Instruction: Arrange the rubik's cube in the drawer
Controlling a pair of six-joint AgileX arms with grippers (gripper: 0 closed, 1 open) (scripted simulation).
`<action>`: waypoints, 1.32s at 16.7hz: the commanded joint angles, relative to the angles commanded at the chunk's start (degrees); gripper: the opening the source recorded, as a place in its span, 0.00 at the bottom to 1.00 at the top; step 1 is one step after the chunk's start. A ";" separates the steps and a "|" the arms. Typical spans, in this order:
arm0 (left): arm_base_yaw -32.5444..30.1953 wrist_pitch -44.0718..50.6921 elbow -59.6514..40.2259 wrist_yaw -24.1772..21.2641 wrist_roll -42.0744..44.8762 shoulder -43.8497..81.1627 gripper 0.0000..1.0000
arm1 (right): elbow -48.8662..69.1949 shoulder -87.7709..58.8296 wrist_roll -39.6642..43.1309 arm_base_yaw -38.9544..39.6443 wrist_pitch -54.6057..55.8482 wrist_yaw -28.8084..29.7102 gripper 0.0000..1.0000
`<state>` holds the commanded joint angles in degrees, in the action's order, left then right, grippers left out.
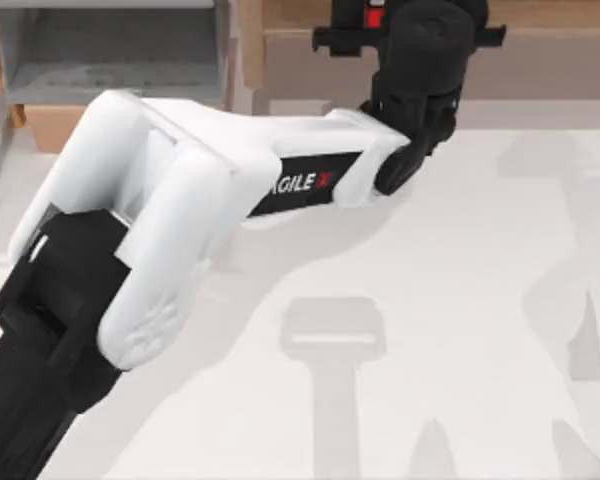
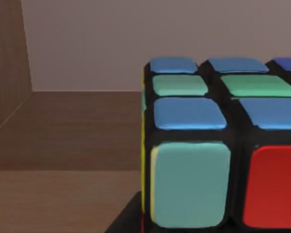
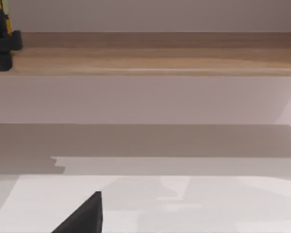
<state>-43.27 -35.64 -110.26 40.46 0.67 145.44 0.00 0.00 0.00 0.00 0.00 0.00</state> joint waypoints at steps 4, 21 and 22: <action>0.00 0.00 0.00 0.00 0.00 0.00 0.00 | 0.00 0.00 0.00 0.00 0.00 0.00 1.00; -1.30 0.02 5.00 1.44 0.28 -5.20 0.00 | 0.00 0.00 0.00 0.00 0.00 0.00 1.00; -1.30 0.02 5.00 1.44 0.28 -5.20 0.00 | 0.00 0.00 0.00 0.00 0.00 0.00 1.00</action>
<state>-44.57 -35.62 -105.26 41.90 0.95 140.24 0.00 0.00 0.00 0.00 0.00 0.00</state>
